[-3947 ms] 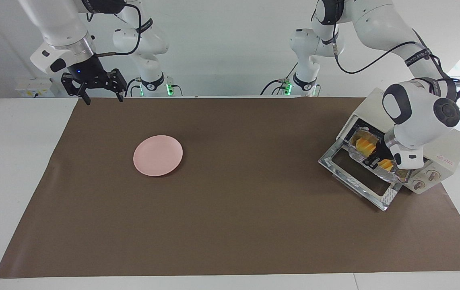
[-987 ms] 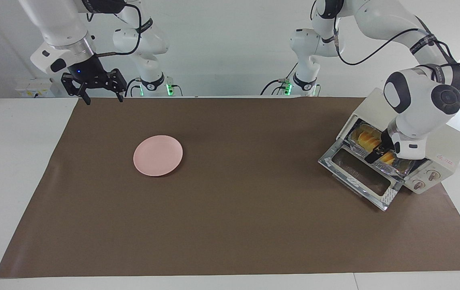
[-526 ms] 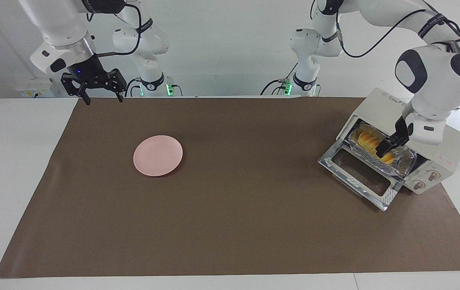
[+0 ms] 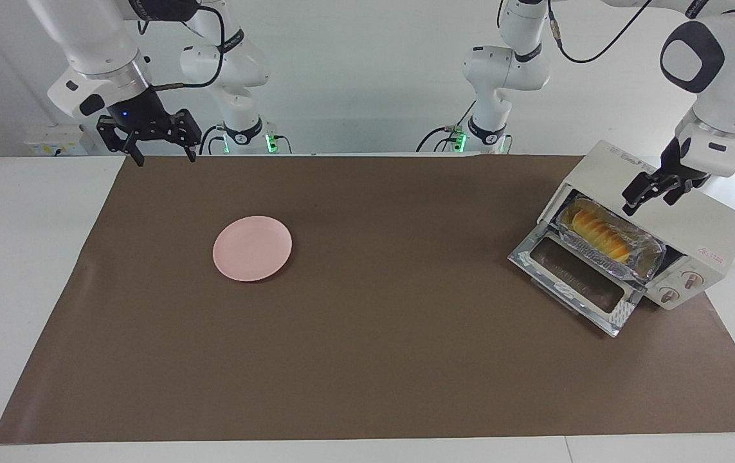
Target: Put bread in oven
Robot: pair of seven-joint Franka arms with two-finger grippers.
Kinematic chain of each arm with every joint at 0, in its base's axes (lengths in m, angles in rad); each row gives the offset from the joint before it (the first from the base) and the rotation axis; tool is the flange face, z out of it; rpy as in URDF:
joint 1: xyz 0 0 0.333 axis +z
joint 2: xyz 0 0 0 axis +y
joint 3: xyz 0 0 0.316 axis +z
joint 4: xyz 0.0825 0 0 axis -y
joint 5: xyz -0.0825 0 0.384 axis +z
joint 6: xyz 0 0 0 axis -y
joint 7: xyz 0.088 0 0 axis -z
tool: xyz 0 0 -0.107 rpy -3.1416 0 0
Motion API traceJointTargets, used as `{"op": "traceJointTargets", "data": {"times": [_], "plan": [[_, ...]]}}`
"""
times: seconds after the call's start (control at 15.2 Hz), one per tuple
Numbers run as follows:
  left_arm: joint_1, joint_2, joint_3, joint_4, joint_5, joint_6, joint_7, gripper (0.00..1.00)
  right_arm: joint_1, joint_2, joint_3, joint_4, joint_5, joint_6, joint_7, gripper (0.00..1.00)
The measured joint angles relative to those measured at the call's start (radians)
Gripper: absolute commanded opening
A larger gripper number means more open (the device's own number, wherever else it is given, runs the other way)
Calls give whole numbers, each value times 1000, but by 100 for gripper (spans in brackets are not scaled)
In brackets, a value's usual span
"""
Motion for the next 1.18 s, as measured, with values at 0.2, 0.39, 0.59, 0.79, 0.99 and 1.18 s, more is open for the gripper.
{"op": "traceJointTargets", "data": {"times": [0.2, 0.39, 0.59, 0.79, 0.99, 1.18], "plan": [[-6, 0, -8, 4, -19, 2, 0, 100, 0, 0, 0, 0, 0, 0, 0, 100], [-8, 0, -19, 4, -22, -7, 2, 100, 0, 0, 0, 0, 0, 0, 0, 100], [-24, 0, -34, 4, -24, -7, 2, 100, 0, 0, 0, 0, 0, 0, 0, 100], [76, 0, -153, 8, -24, -8, 1, 100, 0, 0, 0, 0, 0, 0, 0, 100], [283, 0, -387, 10, -23, -30, 1, 100, 0, 0, 0, 0, 0, 0, 0, 100], [311, -3, -434, 10, -23, -78, 1, 100, 0, 0, 0, 0, 0, 0, 0, 100]]}}
